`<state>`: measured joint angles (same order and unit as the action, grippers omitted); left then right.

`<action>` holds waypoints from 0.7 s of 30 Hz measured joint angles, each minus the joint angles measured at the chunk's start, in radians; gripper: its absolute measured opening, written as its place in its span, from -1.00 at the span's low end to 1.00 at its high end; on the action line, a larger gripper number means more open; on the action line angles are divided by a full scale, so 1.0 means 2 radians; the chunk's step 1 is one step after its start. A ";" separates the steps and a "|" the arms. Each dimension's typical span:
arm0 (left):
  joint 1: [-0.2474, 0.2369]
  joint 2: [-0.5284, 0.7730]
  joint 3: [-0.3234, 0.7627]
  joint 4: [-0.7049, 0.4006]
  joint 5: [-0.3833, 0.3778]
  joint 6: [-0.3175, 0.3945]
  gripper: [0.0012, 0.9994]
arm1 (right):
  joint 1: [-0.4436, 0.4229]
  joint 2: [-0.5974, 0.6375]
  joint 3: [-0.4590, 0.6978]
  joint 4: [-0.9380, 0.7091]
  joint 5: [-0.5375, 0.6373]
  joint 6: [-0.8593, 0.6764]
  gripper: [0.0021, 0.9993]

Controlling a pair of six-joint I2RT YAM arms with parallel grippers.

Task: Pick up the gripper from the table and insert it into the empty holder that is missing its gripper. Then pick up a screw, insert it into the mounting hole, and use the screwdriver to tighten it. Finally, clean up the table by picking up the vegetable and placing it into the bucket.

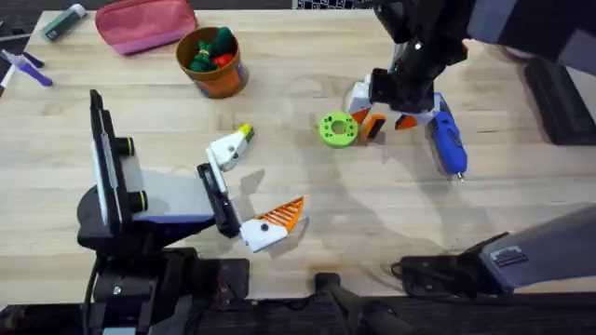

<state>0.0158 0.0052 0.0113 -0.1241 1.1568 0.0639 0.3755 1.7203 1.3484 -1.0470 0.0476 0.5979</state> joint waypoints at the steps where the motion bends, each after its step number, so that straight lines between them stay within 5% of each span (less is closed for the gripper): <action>1: 0.000 0.000 0.000 0.000 0.000 0.000 0.97 | -0.001 0.002 0.000 0.000 0.001 0.000 0.46; 13: 0.000 0.000 0.000 0.000 0.000 0.000 0.97 | -0.004 0.015 0.001 0.002 0.006 -0.001 0.20; 21: 0.000 0.000 0.000 0.000 0.000 0.000 0.97 | -0.004 0.015 0.001 0.002 0.006 -0.002 -0.42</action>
<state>0.0158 0.0055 0.0113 -0.1242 1.1568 0.0639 0.3679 1.7496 1.3495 -1.0431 0.0605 0.5939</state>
